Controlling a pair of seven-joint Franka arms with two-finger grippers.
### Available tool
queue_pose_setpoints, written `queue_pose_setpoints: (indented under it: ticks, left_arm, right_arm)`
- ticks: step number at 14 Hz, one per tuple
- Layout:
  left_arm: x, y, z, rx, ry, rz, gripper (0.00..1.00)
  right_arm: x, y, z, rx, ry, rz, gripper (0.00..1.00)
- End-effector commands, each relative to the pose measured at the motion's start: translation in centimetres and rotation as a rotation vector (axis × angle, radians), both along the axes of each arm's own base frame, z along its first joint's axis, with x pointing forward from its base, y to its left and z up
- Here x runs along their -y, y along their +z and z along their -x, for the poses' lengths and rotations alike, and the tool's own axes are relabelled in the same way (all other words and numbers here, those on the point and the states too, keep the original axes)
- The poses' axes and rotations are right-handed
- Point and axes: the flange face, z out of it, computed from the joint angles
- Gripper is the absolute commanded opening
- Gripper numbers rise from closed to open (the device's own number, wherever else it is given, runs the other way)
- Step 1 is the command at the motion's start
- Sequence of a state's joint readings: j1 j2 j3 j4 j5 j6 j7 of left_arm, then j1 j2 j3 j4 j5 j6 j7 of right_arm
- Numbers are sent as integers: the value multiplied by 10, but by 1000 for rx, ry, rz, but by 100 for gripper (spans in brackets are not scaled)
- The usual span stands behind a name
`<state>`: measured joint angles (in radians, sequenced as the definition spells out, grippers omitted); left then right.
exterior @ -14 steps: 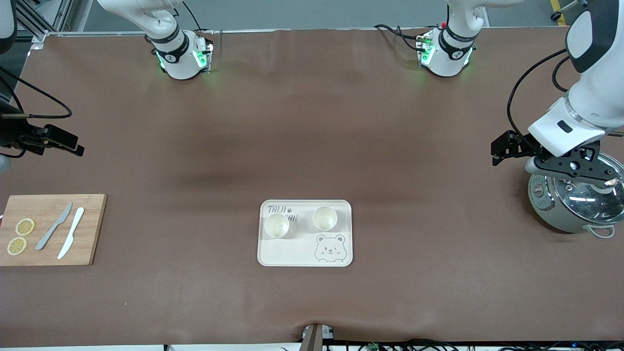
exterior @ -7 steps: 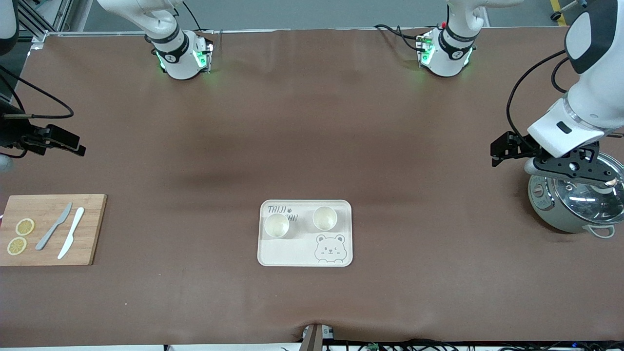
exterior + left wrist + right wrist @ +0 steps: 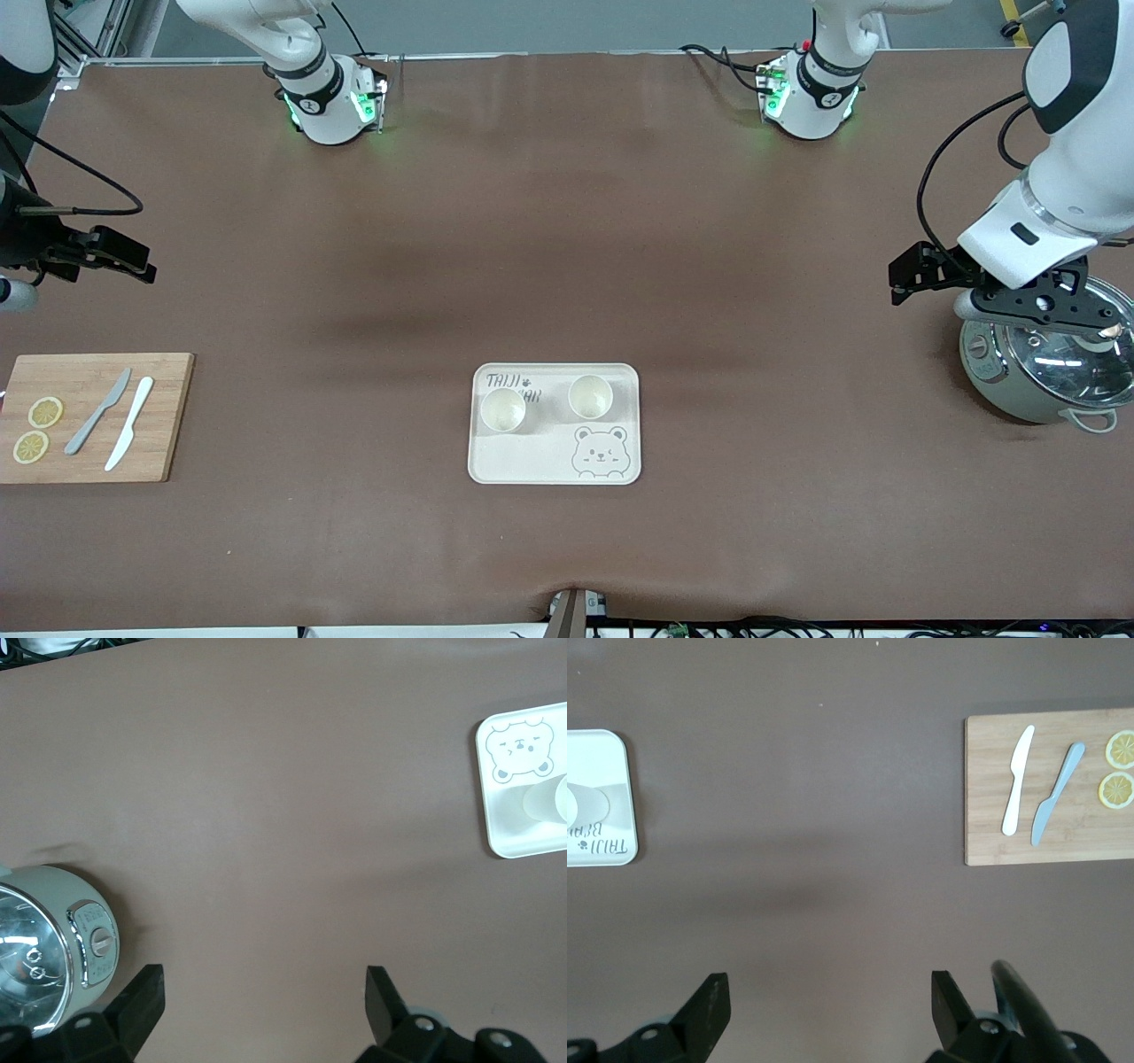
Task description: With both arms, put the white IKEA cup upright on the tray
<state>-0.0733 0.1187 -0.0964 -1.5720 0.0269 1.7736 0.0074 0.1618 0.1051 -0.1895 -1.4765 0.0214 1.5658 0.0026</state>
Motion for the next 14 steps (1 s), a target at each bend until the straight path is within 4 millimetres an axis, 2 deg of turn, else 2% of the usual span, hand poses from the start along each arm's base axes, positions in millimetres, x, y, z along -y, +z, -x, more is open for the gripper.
queue_pose_setpoints:
  ticks: [1, 7, 11, 14]
  left_arm:
    - [17, 4, 0, 15, -4, -18, 100]
    - [9, 6, -1, 19, 1, -16, 100]
    - [11, -5, 0, -12, 3, -20, 100]
    - [12, -5, 0, -12, 3, -20, 100]
  right_arm:
    - [0, 22, 5, 29, -6, 3, 100]
    - [4, 25, 6, 23, -17, 8, 100]
    - [-3, 25, 12, -6, -4, 4, 100]
    - [-5, 33, 11, 11, -3, 3, 100]
